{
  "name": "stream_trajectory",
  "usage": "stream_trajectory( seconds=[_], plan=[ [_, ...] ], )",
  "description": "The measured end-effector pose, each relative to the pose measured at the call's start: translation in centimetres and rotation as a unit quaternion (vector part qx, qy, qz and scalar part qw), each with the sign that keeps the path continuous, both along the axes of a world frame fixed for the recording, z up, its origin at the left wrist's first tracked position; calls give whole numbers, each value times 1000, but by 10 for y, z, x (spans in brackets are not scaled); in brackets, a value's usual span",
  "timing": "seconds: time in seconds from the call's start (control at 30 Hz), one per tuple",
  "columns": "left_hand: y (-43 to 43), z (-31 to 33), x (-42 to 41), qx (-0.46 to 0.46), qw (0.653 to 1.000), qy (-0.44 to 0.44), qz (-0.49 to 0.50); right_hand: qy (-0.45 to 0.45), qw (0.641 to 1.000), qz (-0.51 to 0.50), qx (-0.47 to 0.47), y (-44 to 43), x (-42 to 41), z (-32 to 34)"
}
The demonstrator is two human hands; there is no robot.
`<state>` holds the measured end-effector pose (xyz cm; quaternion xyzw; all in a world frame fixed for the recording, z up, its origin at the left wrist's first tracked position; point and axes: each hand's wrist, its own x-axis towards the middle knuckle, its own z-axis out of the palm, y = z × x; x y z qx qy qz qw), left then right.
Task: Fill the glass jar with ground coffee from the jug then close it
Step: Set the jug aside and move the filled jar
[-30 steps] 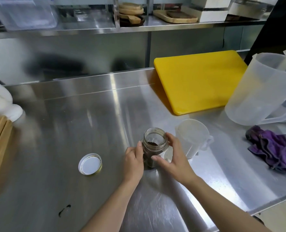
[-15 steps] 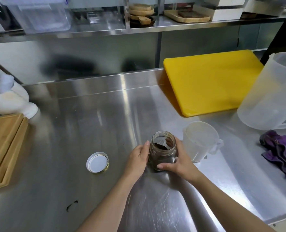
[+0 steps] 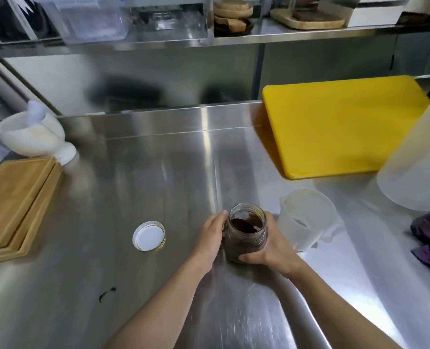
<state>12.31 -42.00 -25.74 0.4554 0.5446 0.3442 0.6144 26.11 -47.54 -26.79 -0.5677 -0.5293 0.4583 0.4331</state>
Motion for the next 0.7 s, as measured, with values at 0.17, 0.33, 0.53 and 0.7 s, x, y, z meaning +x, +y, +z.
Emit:
stream_trajectory(
  seconds=[0.17,0.33,0.53,0.7],
  plan=[
    [3,13,-5,8,1000,-26,2,23,998,-34,46,-1,-5,-8],
    [16,44,-21,94,989,-56,99,66,993,-57,79,10,-7,3],
    [17,78,-46,163,899,-76,399,74,990,-38,112,18,-15,9],
    [-14,52,-18,198,973,107,52,121,987,-8,105,19,-34,1]
  ],
)
